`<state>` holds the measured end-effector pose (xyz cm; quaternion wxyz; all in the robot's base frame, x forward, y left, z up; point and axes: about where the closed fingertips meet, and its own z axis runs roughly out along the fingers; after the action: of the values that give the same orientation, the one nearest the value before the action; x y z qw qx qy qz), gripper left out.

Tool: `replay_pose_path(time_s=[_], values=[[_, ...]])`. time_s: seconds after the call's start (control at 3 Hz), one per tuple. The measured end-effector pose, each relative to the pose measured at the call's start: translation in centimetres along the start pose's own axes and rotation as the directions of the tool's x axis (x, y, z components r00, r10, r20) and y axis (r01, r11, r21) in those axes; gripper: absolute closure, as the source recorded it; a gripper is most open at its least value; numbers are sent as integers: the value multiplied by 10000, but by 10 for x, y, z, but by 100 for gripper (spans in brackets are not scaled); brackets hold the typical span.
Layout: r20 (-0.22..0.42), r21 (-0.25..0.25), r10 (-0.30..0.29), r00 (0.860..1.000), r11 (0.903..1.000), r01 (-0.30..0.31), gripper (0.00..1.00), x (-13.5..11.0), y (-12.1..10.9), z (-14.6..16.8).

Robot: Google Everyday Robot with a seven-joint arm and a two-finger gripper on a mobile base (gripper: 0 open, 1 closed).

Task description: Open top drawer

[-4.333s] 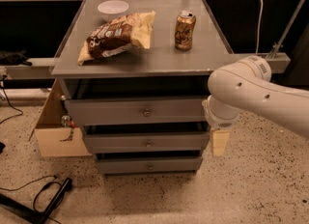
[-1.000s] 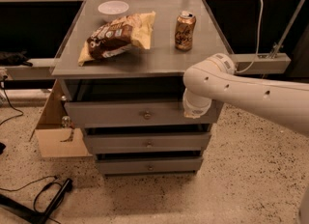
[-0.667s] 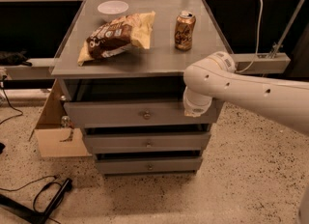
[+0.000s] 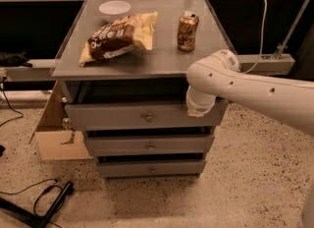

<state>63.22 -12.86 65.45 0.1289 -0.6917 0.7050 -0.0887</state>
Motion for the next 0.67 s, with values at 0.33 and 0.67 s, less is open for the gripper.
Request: replay_pose_path(time_s=[0.33,0.67], values=[[0,-1,0,10000,10000,0,100,-1,-3,-3],[0,-1,0,10000,10000,0,100,-1,-6,-5]])
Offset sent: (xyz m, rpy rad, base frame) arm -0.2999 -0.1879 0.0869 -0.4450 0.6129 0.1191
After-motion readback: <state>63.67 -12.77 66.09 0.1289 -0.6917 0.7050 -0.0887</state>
